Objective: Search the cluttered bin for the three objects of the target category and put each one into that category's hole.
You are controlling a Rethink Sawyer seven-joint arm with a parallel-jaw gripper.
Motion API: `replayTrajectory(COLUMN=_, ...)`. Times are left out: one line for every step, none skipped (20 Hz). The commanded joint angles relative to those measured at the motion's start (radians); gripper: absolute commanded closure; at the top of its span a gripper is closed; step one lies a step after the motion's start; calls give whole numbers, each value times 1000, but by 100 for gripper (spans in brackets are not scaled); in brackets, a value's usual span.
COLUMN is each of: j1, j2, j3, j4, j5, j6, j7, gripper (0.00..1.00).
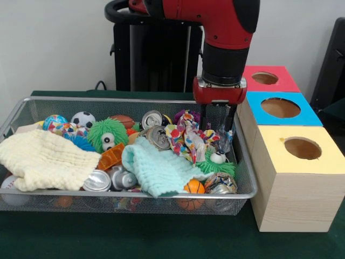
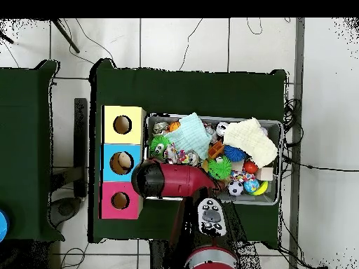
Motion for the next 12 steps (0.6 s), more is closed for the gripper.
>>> replayTrajectory(j1=-7, j2=20, j3=53, j4=-33, j5=-49, j6=-71, j7=103, gripper=0)
replayTrajectory(j1=-8, j2=20, j3=55, j4=-35, j5=-50, j6=-67, j7=99, gripper=0)
replayTrajectory(j1=-7, j2=20, j3=54, j4=-36, j5=-49, j6=-60, j7=97, gripper=0)
replayTrajectory(j1=-13, j2=21, j3=59, j4=-35, j5=-49, j6=-54, j7=91, gripper=0)
replayTrajectory(j1=-17, j2=24, j3=60, j4=-33, j5=-51, j6=-60, j7=91, gripper=0)
replayTrajectory(j1=-20, j2=27, j3=60, j4=-30, j5=-53, j6=-65, j7=91, gripper=0)
replayTrajectory(j1=-23, j2=32, j3=60, j4=-28, j5=-56, j6=-76, j7=92, gripper=0)
replayTrajectory(j1=-27, j2=39, j3=63, j4=-27, j5=-56, j6=-82, j7=92, gripper=0)
replayTrajectory(j1=-30, j2=45, j3=64, j4=-28, j5=-58, j6=-88, j7=91, gripper=0)
replayTrajectory(j1=-31, j2=49, j3=65, j4=-28, j5=-58, j6=-92, j7=92, gripper=0)
replayTrajectory(j1=-32, j2=50, j3=64, j4=-27, j5=-59, j6=-96, j7=93, gripper=0)
replayTrajectory(j1=-33, j2=49, j3=64, j4=-23, j5=-58, j6=-97, j7=94, gripper=0)
